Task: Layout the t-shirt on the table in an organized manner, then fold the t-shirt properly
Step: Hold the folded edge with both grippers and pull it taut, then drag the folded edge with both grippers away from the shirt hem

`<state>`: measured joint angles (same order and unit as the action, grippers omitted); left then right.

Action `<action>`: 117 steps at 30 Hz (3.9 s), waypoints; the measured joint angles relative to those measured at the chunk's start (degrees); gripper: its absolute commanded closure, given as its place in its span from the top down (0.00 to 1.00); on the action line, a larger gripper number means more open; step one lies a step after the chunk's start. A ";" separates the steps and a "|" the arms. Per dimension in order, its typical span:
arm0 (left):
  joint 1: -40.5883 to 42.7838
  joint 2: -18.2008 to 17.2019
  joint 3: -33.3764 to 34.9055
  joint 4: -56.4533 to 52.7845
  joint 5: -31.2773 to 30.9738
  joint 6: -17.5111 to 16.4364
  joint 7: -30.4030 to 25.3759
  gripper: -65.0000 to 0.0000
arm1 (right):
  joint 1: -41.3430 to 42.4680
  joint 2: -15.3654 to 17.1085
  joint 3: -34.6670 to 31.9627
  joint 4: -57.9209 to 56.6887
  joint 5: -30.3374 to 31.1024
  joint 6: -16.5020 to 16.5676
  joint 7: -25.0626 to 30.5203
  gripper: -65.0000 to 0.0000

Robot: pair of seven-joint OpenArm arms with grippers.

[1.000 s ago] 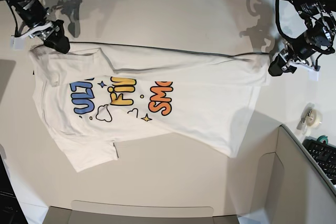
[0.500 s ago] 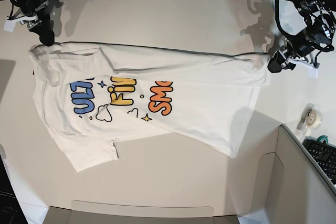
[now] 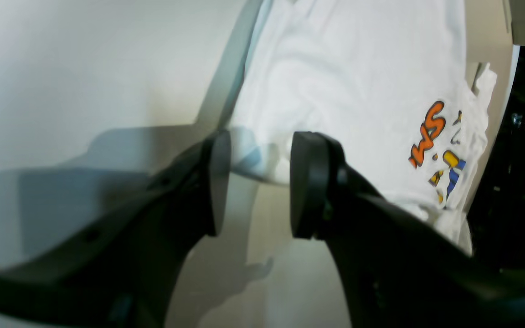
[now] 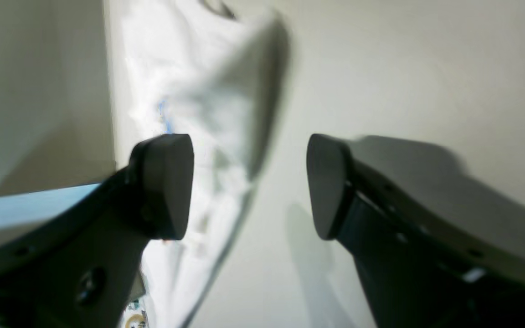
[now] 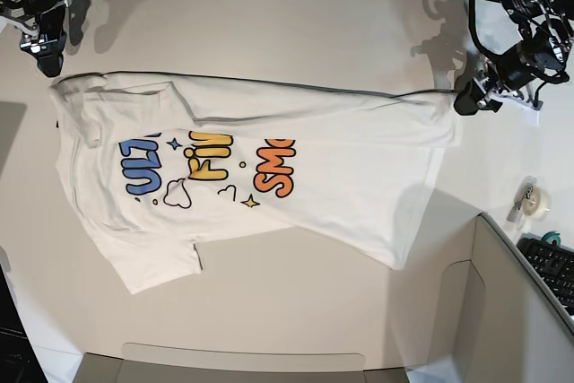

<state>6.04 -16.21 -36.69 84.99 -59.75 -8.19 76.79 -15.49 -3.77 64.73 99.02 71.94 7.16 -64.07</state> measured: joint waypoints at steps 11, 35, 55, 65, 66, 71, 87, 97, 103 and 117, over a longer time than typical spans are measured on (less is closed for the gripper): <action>0.00 -0.13 0.04 0.00 0.00 0.00 0.15 0.34 | 7.54 -3.98 0.00 0.15 -9.25 -5.33 1.09 0.60; 0.00 -0.20 0.04 0.00 0.00 0.02 0.13 0.32 | 15.87 -0.70 0.20 -11.80 -13.75 -4.33 1.14 0.24; 5.20 -2.93 0.15 0.66 -0.09 0.02 1.60 0.38 | 15.32 0.09 -2.29 -11.93 -15.06 -4.00 0.28 0.00; 5.07 -2.71 0.22 0.59 -0.17 0.02 0.42 0.38 | 15.32 0.09 -2.29 -11.93 -15.04 -4.00 0.28 0.00; 5.07 -2.71 0.22 0.52 -0.17 0.00 0.00 0.38 | 15.32 0.09 -2.29 -11.93 -15.04 -4.00 0.28 0.00; 4.55 -2.45 2.97 -0.94 -1.03 0.00 -0.55 0.43 | 15.32 0.09 -2.29 -11.93 -15.06 -4.00 0.31 0.00; -0.68 -1.73 4.92 -8.46 -3.91 -0.61 -3.34 0.37 | 15.34 0.11 -2.29 -11.93 -14.86 -4.00 0.31 0.00; -1.75 -0.70 5.14 -8.90 -1.29 -0.20 -4.22 0.00 | 15.15 0.11 -2.29 -11.93 -14.82 -3.98 0.31 0.00; -1.01 -0.83 5.03 -8.83 -1.64 -0.22 -3.98 0.00 | 13.20 0.44 -2.64 -11.93 -11.37 -3.06 1.09 0.00; 8.90 -2.14 4.04 -0.02 -2.12 -0.37 -4.26 0.00 | 6.10 2.67 -2.78 -12.04 -2.45 -2.27 -1.16 0.00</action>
<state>14.94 -18.35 -32.64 84.97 -61.87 -8.56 72.53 -9.39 -1.10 61.95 86.98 69.49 4.89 -65.23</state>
